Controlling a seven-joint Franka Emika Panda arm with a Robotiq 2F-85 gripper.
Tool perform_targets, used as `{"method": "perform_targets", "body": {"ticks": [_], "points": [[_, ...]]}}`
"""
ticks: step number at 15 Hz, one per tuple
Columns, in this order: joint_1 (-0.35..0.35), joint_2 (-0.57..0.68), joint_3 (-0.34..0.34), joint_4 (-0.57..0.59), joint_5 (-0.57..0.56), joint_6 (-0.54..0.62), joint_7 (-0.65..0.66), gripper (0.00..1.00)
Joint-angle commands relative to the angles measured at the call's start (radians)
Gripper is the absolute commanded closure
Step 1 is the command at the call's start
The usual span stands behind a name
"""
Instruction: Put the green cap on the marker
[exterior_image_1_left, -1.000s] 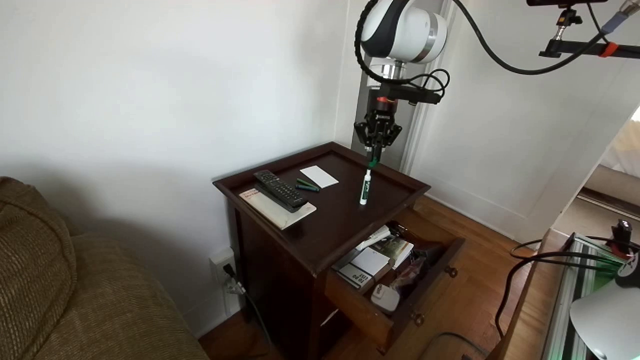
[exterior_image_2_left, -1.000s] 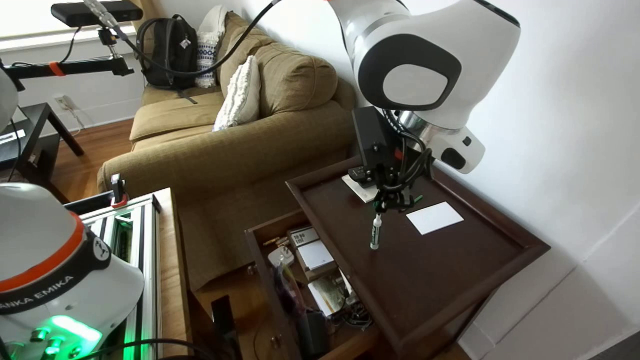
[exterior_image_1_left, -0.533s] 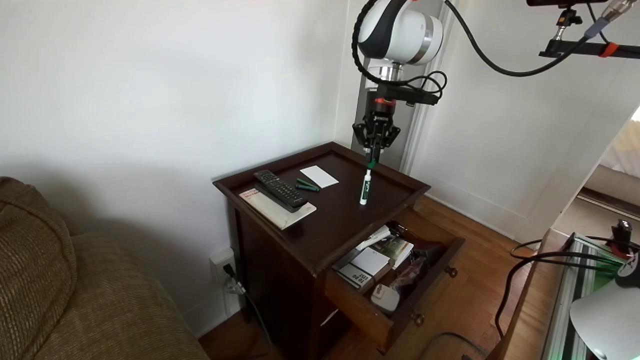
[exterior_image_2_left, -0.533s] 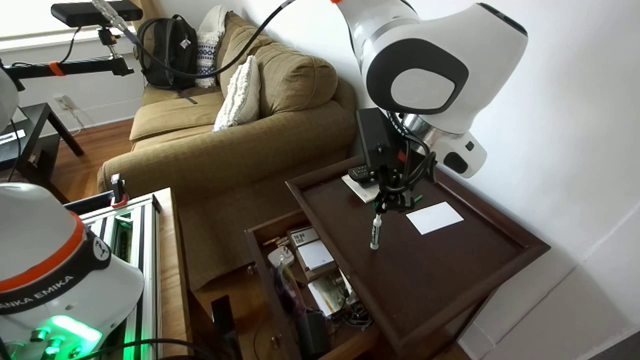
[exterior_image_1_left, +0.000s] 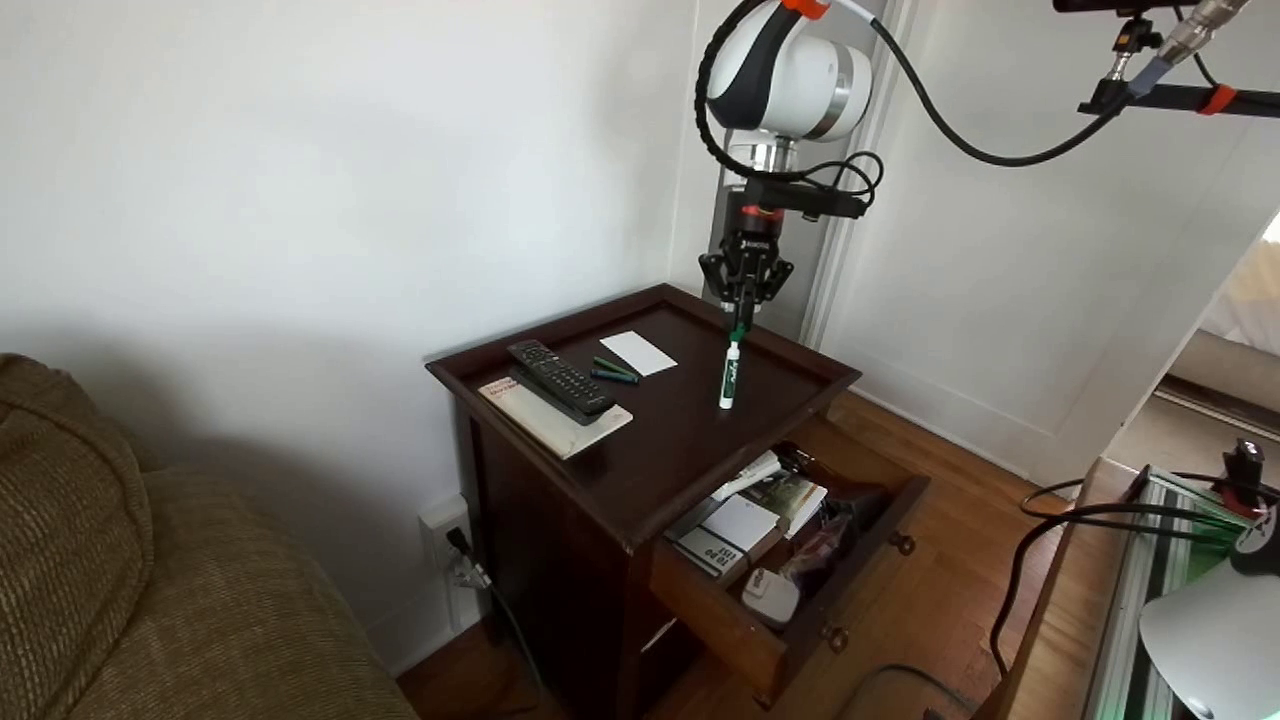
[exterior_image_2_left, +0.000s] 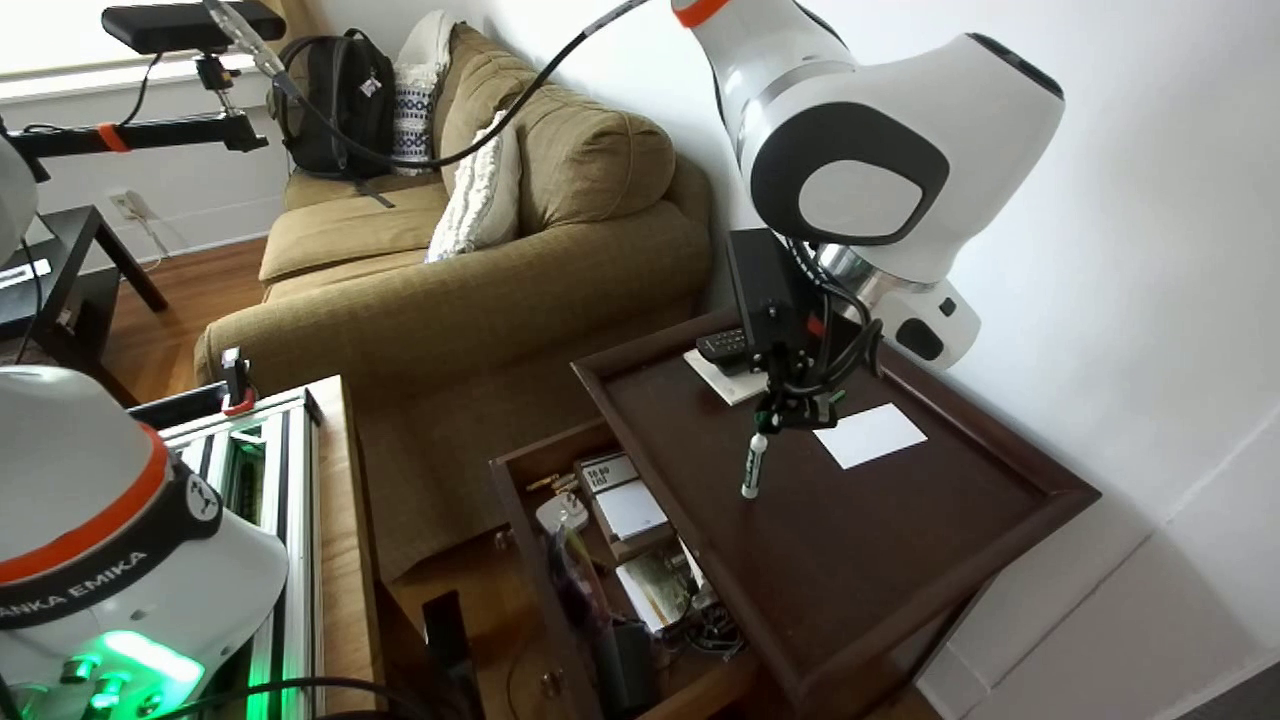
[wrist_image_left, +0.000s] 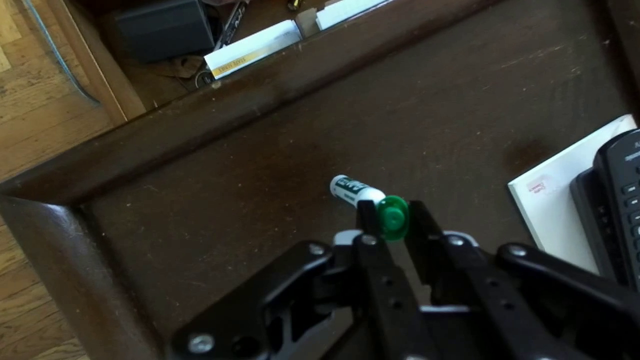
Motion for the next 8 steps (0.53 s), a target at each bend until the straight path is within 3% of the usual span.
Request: {"method": "perform_targets", "body": {"ticks": [1,8], "points": [[-0.012,0.042,0.006,0.045,0.019,-0.052,0.008,0.95],[-0.005,0.080,-0.001,0.081,0.008,-0.096,0.032,0.95]]}}
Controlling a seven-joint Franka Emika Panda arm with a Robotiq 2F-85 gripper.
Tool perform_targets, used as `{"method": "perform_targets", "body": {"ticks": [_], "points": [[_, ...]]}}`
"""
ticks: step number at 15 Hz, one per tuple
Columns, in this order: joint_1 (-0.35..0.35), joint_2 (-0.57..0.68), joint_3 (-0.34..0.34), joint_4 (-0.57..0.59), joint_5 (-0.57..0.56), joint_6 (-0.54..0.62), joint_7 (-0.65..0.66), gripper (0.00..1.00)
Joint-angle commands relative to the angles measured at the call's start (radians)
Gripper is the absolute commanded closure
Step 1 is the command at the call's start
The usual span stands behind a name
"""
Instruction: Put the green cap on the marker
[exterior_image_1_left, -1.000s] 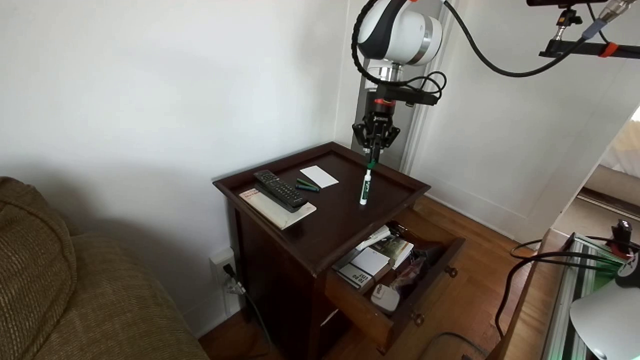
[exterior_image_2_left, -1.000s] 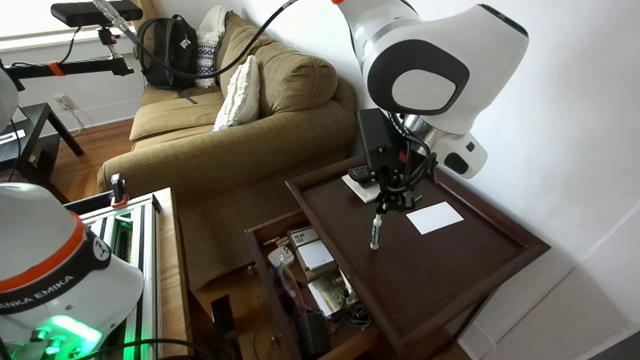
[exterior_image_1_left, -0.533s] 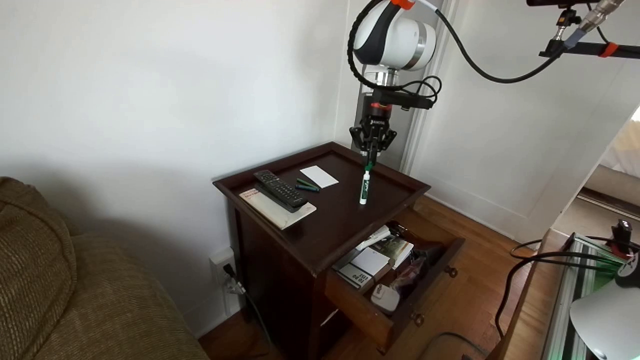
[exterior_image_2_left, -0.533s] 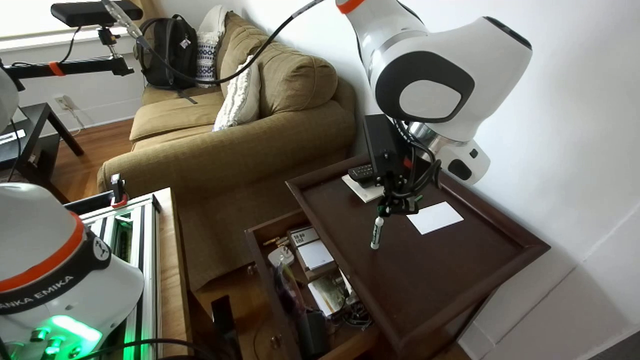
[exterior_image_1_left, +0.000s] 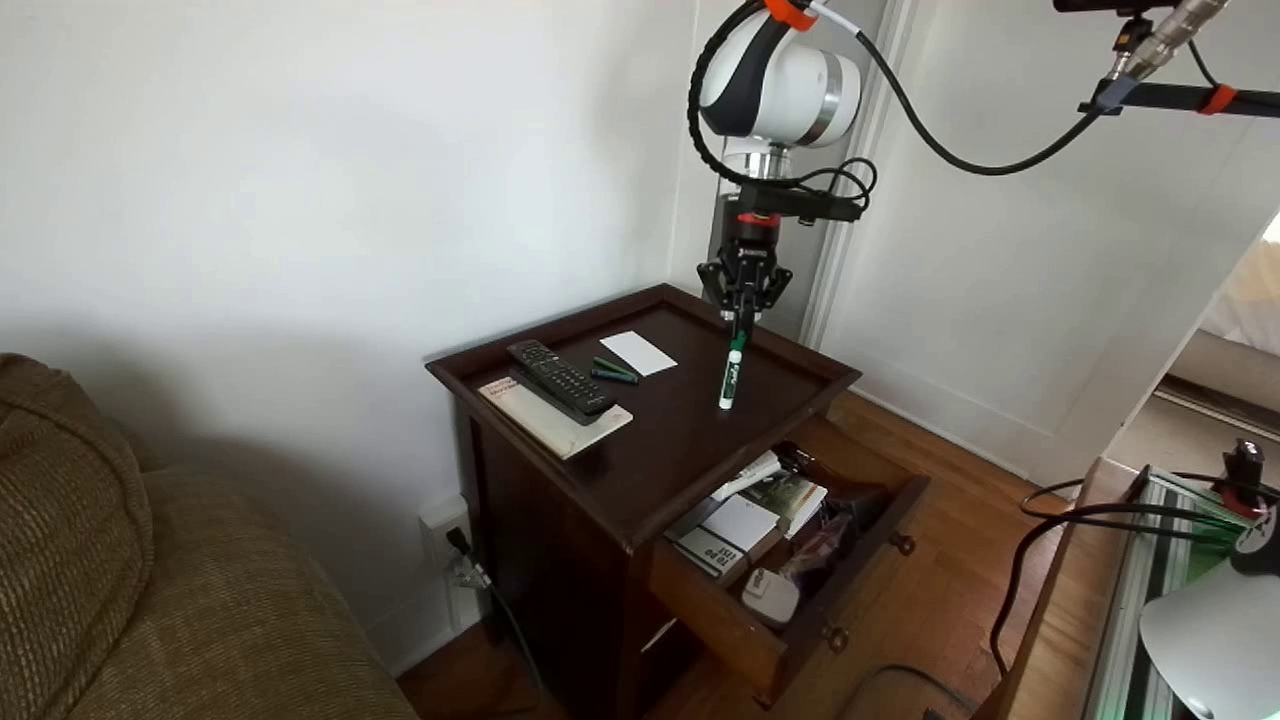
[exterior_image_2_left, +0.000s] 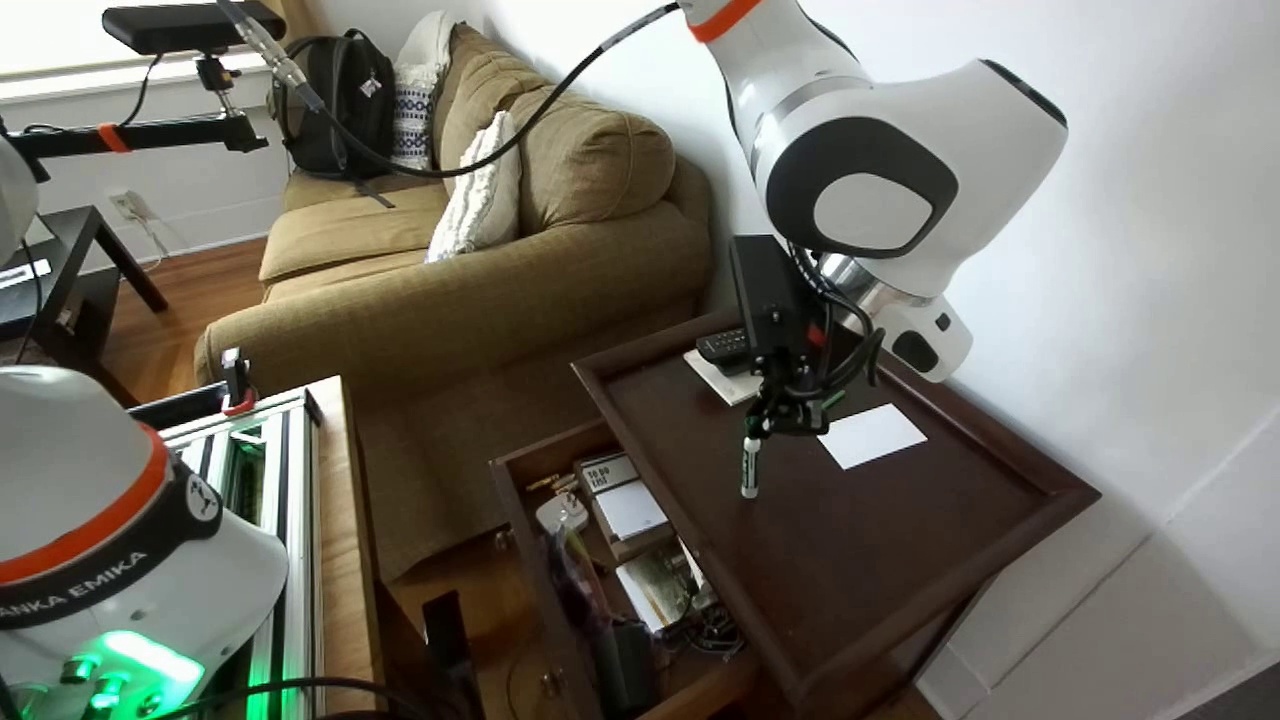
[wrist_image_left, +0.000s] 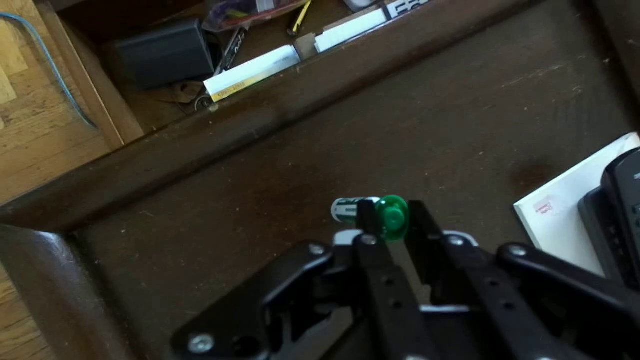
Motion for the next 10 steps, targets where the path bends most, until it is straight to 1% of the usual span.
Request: {"method": "perform_targets", "body": {"ticks": [1,10], "points": [[-0.003,0.042,-0.003,0.040,0.004,-0.021,0.020,0.95],[0.017,0.056,-0.018,0.039,-0.035,-0.001,0.053,0.95]]}}
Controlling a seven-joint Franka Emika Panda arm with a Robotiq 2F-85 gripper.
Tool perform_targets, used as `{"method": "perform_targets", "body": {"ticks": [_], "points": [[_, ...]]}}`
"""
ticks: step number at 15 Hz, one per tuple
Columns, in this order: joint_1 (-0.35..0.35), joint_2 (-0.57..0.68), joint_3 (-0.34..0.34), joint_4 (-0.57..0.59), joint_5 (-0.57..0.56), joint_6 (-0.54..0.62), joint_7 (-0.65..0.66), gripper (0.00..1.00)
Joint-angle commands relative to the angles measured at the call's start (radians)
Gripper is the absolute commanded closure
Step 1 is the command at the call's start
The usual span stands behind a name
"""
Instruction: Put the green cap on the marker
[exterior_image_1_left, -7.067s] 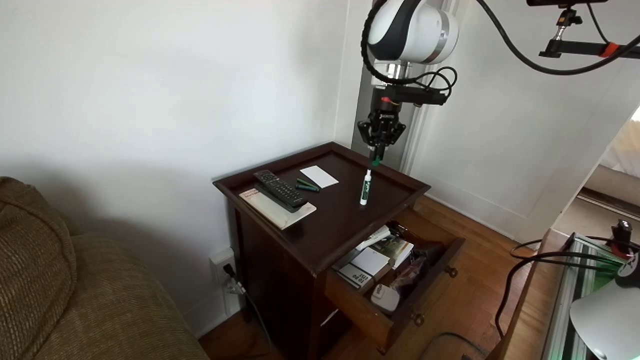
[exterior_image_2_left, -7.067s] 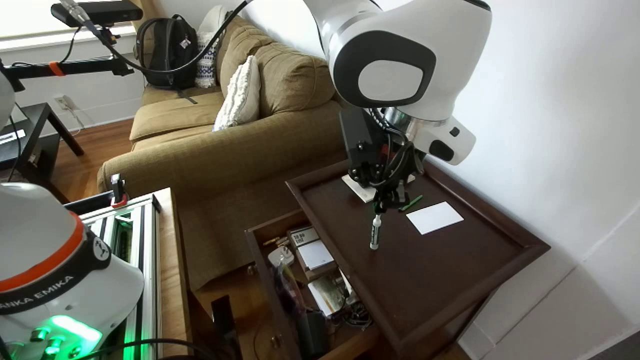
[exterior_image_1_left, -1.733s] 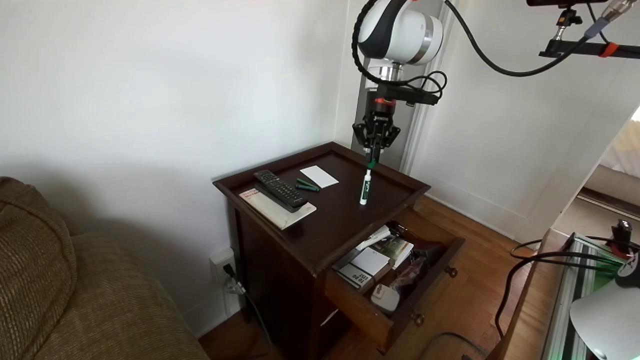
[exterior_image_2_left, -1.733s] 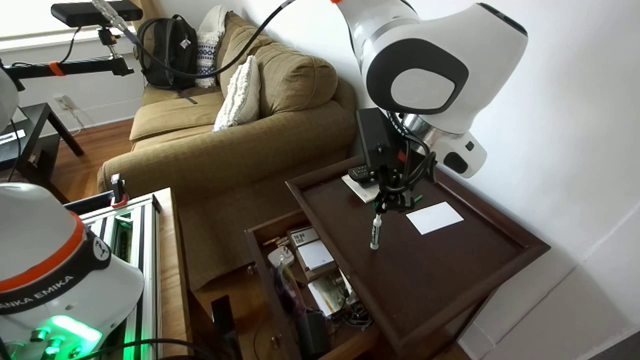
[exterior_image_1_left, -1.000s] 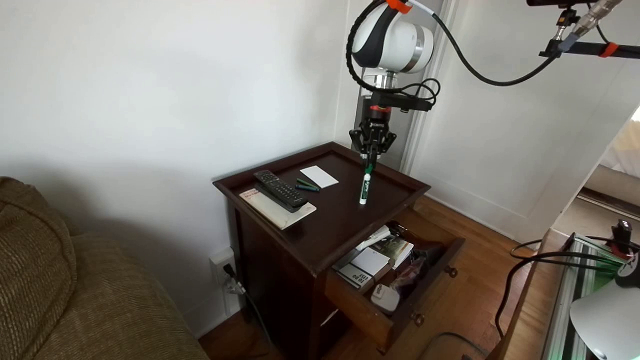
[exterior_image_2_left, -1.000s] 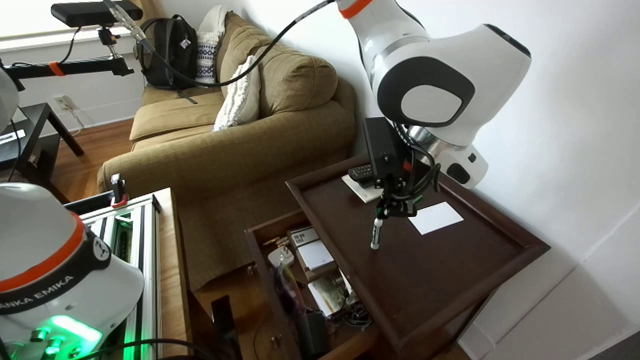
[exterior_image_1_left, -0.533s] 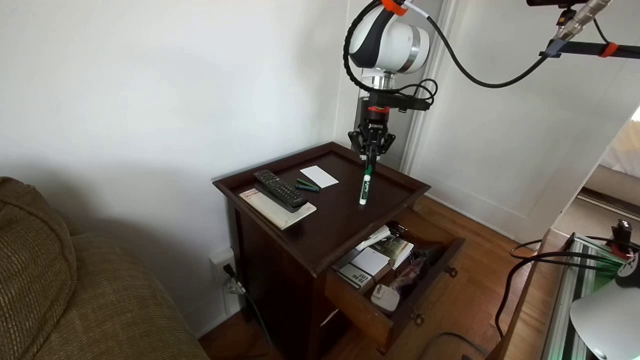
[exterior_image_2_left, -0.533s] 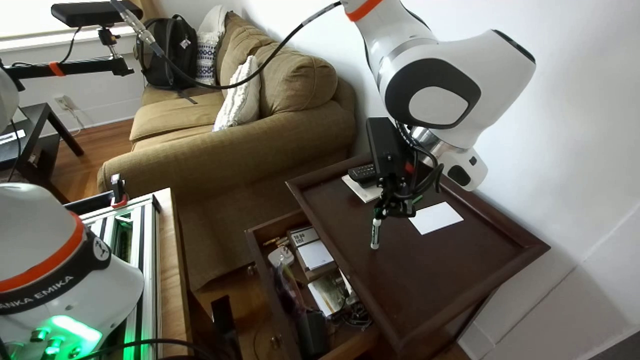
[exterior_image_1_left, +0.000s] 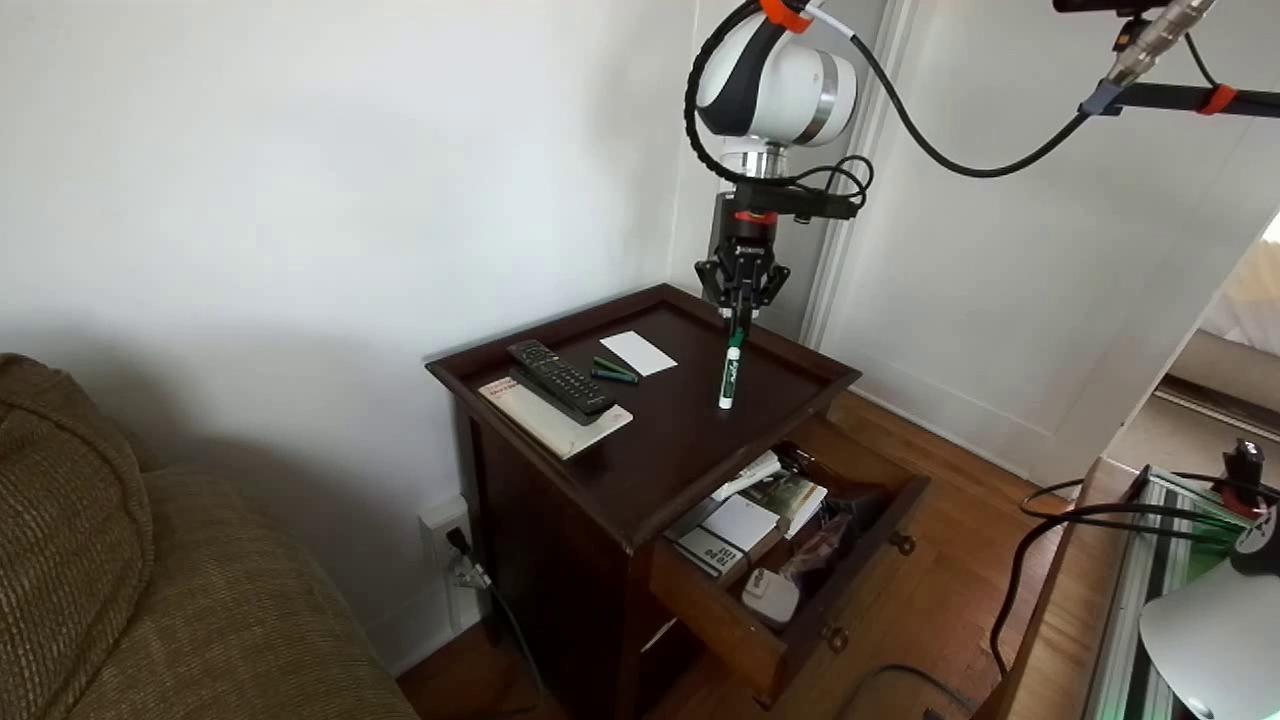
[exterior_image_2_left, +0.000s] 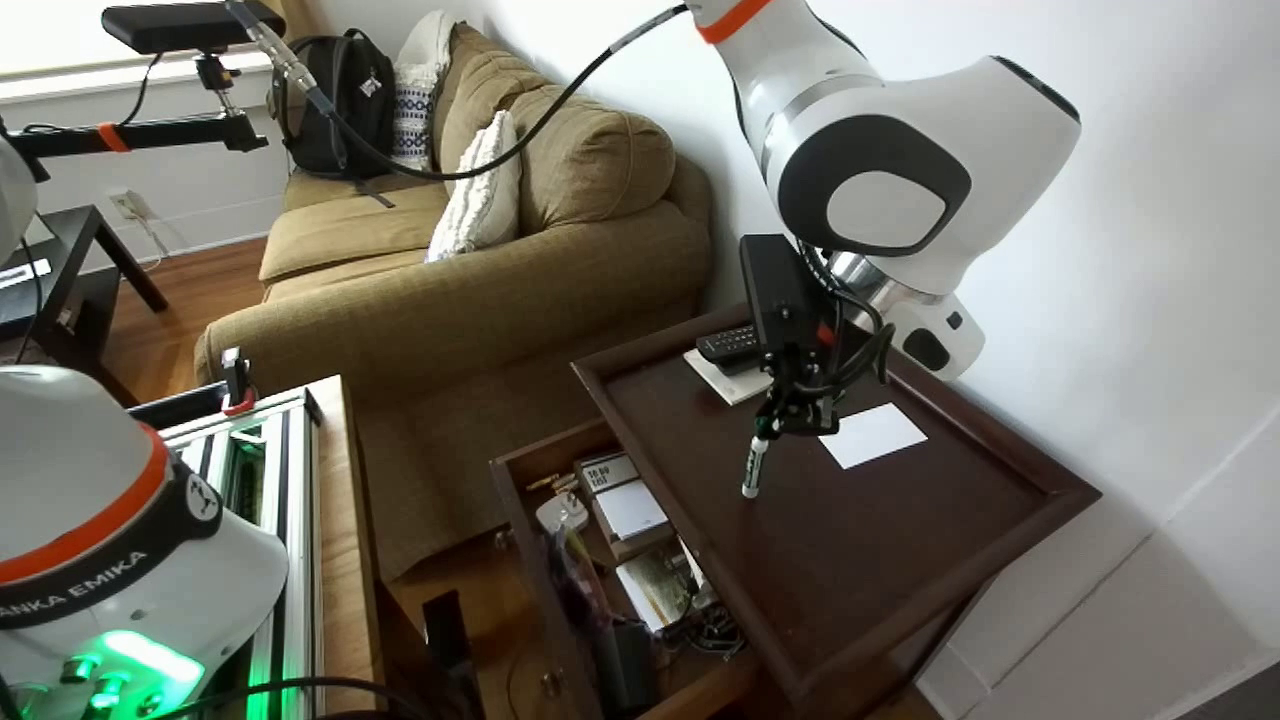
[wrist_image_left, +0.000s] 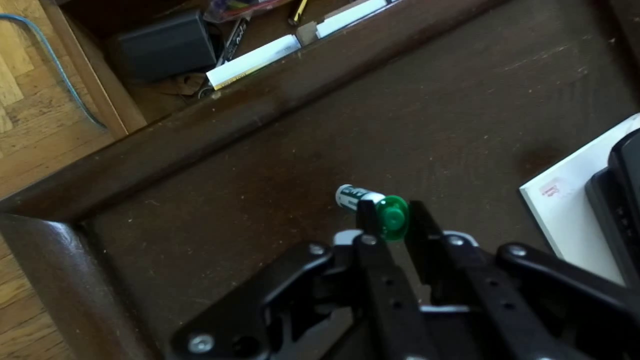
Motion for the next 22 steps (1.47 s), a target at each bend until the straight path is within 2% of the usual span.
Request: {"method": "perform_targets", "body": {"ticks": [1,11,12,13,15,22], "points": [[0.015,0.042,-0.011,0.010,-0.030,0.002,0.027,0.95],[0.017,0.053,-0.011,0.005,-0.046,0.001,0.040,0.95],[0.018,0.050,-0.010,0.002,-0.043,0.003,0.040,0.79],[0.019,0.046,-0.009,0.001,-0.043,0.004,0.039,0.54],[0.024,0.037,-0.010,-0.003,-0.047,0.005,0.041,0.51],[0.048,-0.040,-0.033,-0.033,-0.116,0.028,0.068,0.01]]}}
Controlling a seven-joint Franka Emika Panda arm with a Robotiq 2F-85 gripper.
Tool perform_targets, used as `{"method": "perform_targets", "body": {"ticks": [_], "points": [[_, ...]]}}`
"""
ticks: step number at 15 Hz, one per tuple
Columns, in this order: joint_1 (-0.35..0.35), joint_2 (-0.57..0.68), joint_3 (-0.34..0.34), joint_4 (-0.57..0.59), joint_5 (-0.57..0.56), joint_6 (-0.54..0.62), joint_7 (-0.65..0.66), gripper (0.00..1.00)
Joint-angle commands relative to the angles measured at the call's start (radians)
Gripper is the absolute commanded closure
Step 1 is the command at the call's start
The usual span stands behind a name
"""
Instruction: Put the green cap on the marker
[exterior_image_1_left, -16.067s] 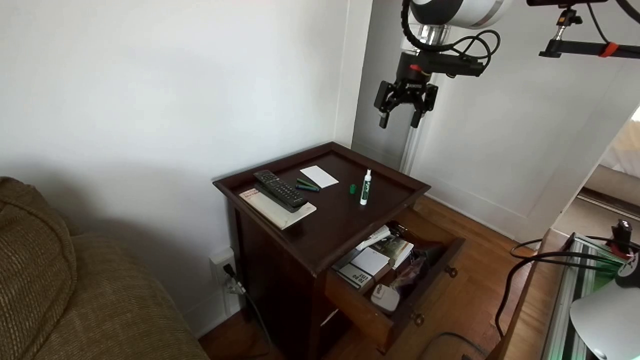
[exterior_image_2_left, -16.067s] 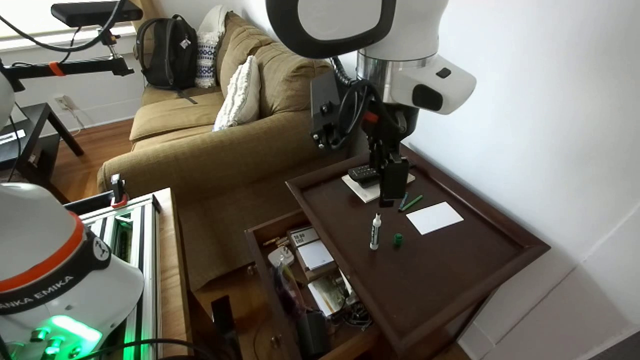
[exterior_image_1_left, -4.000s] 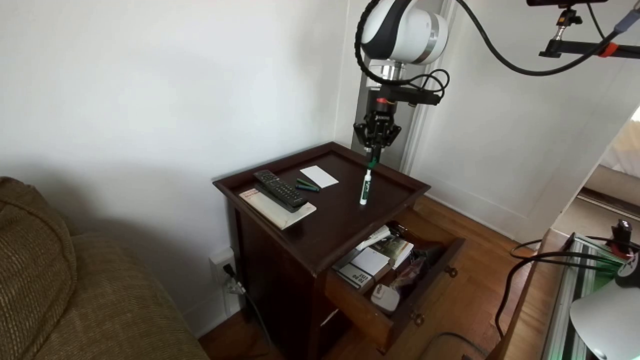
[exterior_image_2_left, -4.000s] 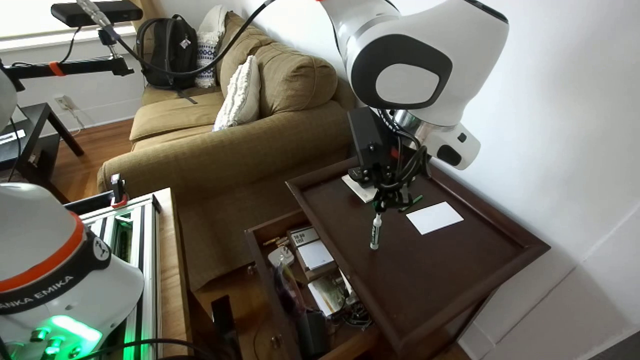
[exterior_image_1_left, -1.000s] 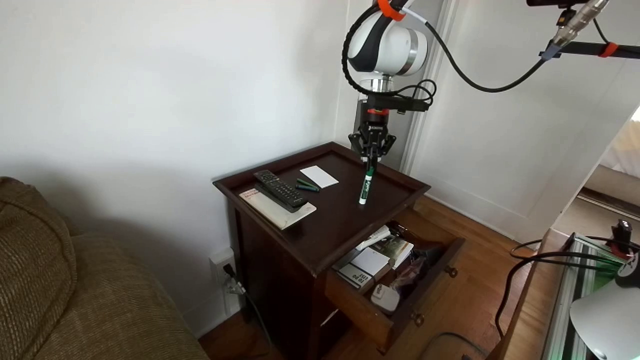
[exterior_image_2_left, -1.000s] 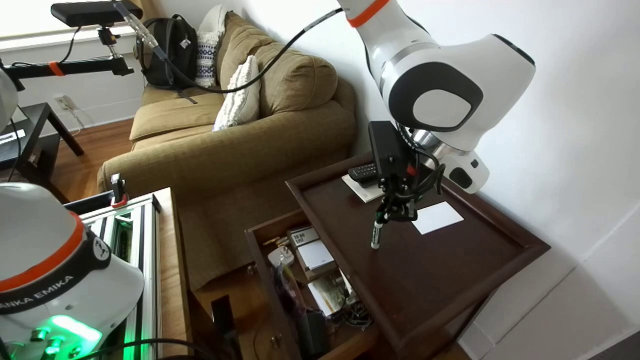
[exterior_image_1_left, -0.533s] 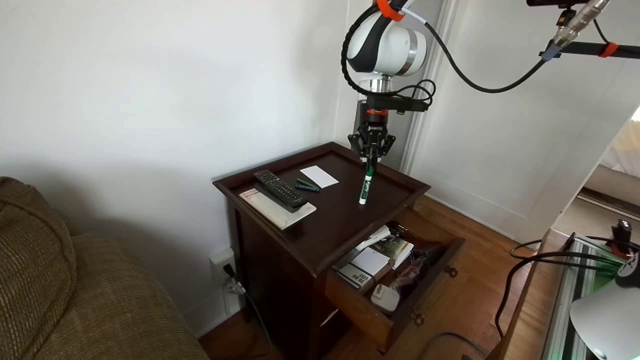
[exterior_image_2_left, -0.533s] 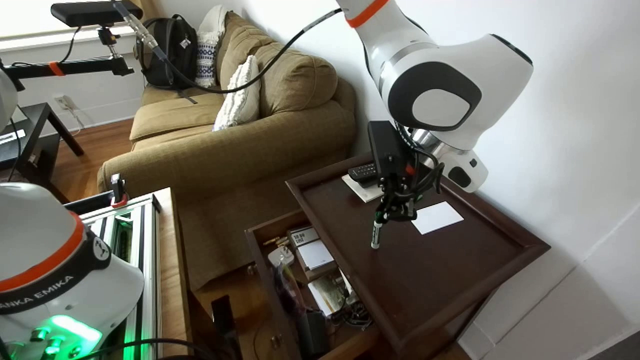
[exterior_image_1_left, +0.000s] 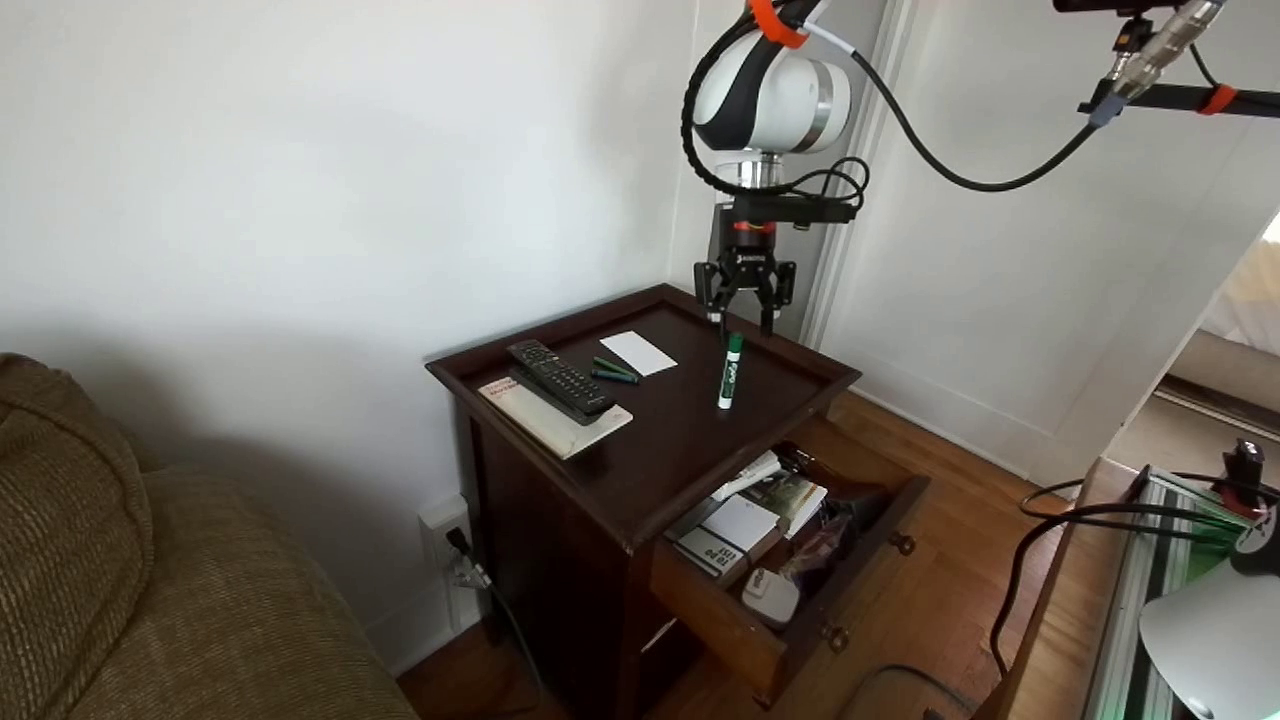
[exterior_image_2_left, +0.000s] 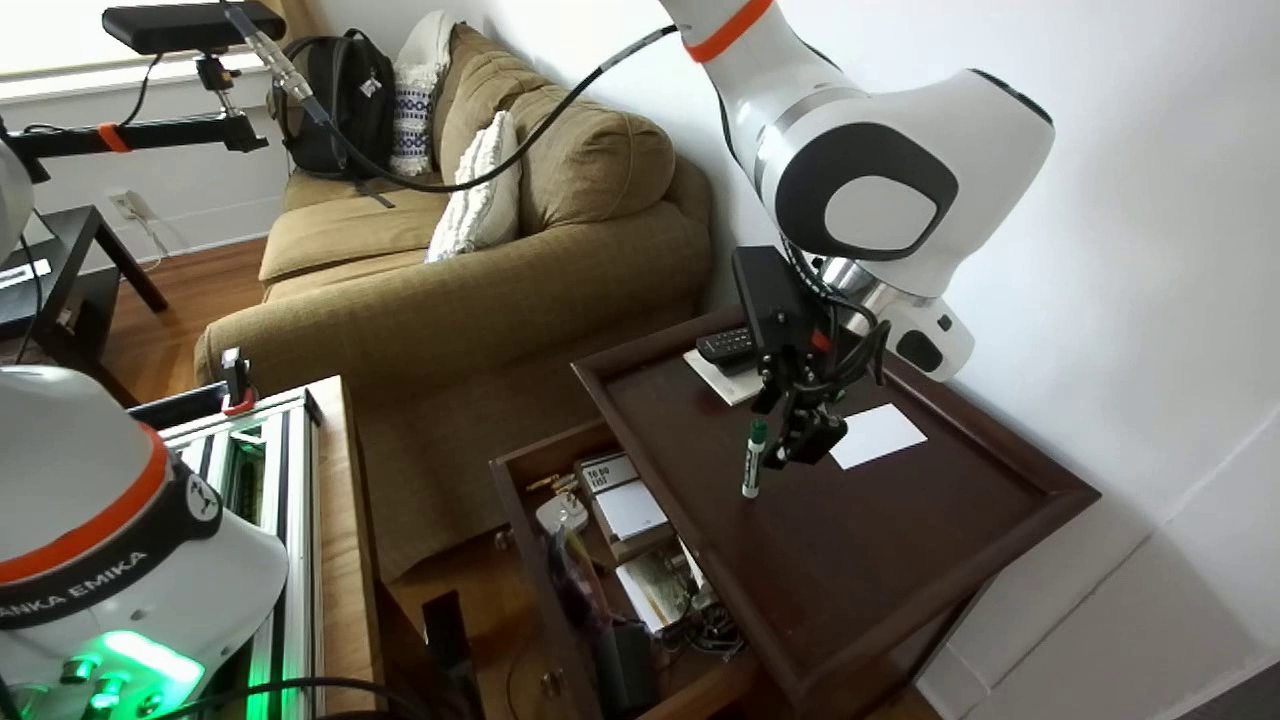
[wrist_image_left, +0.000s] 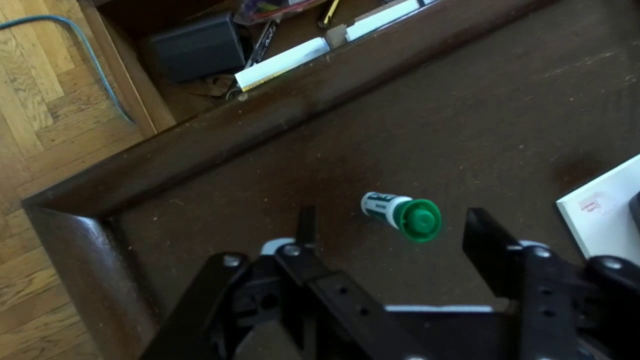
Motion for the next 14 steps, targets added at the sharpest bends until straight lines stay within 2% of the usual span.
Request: {"method": "perform_targets", "body": {"ticks": [1,6,14], "points": [[0.029,-0.070,-0.024,-0.040,-0.057,0.038,0.037,0.00],[0.062,-0.172,-0.028,-0.078,-0.132,0.090,0.064,0.00],[0.097,-0.338,-0.021,-0.146,-0.216,0.087,0.130,0.00]]}}
